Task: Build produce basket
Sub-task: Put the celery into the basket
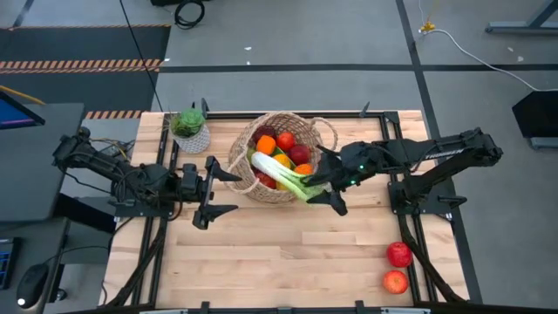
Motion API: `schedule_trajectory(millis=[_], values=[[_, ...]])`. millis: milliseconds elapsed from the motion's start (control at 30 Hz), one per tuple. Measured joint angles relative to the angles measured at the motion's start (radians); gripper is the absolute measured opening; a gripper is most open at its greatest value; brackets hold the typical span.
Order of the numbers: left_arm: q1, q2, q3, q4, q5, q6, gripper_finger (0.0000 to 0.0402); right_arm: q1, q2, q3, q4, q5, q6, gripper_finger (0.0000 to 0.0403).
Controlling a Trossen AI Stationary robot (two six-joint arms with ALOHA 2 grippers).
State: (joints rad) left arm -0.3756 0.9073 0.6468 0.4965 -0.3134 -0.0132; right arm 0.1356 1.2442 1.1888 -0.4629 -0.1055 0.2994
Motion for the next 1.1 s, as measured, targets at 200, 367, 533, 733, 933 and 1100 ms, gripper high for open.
schedule_trajectory(millis=[200,367,533,733,933,1100], values=[[0.0,0.0,0.0,0.0,0.0,0.0,0.0354,0.09,0.0,0.076,-0.026,0.231,-0.2,0.0255],[0.0,0.0,0.0,0.0,0.0,0.0,0.0354,0.165,-0.001,0.093,-0.122,0.247,-0.086,0.0255],[0.0,0.001,0.0,0.0,0.0,0.0,0.0354,0.286,-0.001,0.002,-0.204,0.277,0.105,0.0255],[0.0,0.003,0.0,-0.006,0.0,-0.001,0.0354,0.436,0.0,-0.143,-0.18,0.488,0.319,0.0255],[0.0,0.003,0.0,-0.016,0.0,-0.001,0.0354,0.507,0.0,-0.257,-0.101,0.679,0.372,0.0255],[0.001,0.007,0.0,-0.013,0.0,-0.002,0.0354,0.512,0.0,-0.371,0.073,0.7,0.381,0.0255]])
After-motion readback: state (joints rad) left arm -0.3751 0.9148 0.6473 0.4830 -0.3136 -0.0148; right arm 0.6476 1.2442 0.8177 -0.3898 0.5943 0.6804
